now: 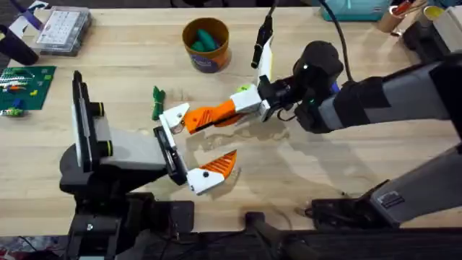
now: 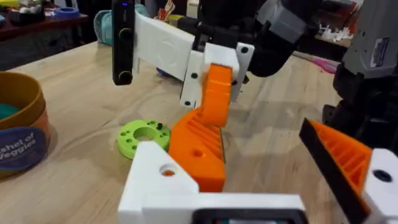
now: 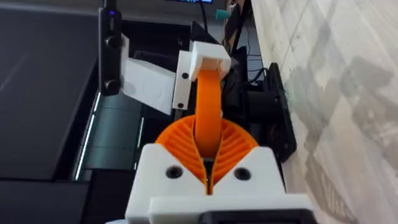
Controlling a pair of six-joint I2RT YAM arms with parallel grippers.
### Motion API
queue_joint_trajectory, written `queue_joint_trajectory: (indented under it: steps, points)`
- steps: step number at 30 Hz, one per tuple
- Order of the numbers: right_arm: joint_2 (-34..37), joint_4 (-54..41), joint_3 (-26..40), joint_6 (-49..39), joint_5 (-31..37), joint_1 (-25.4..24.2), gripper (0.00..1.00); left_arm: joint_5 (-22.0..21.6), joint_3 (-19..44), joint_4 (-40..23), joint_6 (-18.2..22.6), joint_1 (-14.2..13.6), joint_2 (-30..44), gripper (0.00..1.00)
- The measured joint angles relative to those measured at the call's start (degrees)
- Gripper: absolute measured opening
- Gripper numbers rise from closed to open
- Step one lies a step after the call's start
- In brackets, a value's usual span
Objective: Pick up the gripper from the table and insert it into the empty holder that is missing its gripper. Then pick up a screw, insert it into the mounting hole, and use the screwdriver to tighten it. Finally, clean up the table by picking up the vegetable and placing it into the bucket.
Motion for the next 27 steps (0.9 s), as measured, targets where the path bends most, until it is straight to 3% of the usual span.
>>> queue_joint_trajectory:
  steps: [27]
  points:
    - [0.64, -1.92, 2.36, 0.54, 1.39, 1.96, 0.010, -1.26, 0.00, 0.15, 0.42, 0.02, 0.00, 0.986]
